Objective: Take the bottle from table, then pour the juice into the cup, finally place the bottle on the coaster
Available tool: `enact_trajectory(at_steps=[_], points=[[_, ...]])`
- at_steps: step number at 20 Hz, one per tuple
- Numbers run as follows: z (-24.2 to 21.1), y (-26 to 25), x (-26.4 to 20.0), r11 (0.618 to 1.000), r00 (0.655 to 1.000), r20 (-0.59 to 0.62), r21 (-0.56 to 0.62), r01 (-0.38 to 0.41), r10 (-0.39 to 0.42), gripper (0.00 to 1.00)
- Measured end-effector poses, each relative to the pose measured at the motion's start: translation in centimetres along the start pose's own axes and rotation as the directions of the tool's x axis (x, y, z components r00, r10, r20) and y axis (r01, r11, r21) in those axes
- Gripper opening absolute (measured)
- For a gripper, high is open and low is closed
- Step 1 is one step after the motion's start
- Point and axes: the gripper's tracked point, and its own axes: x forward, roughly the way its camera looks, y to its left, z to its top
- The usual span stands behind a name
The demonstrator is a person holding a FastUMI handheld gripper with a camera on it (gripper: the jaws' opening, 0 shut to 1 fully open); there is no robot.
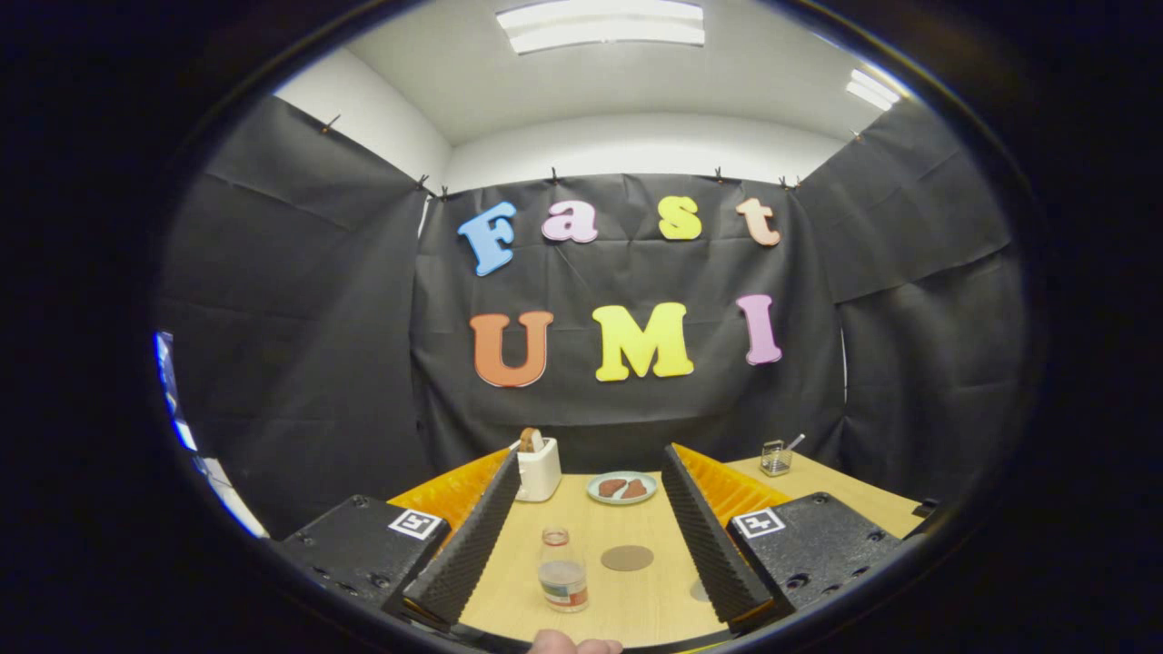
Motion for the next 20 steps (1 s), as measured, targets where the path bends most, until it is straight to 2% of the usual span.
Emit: enact_trajectory(at_steps=[6, 12, 15, 17, 20], points=[[-0.5, 1.2, 0.2, 0.999, 0.999, -0.004, 0.005, -0.032, 0.032, 1.00], [-2.7, 1.5, 0.5, 1.000, 0.999, -0.029, -0.018, -0.024, 0.024, 1.00], [-4.2, 2.3, 0.9, 0.998, 0.998, -0.034, -0.045, -0.049, 0.047, 1.00], [-5.8, 1.7, 0.8, 0.995, 0.998, -0.055, -0.093, -0.030, 0.024, 1.00], [-8.4, 2.4, 0.5, 0.997, 0.996, -0.082, -0.079, -0.024, 0.018, 1.00]])
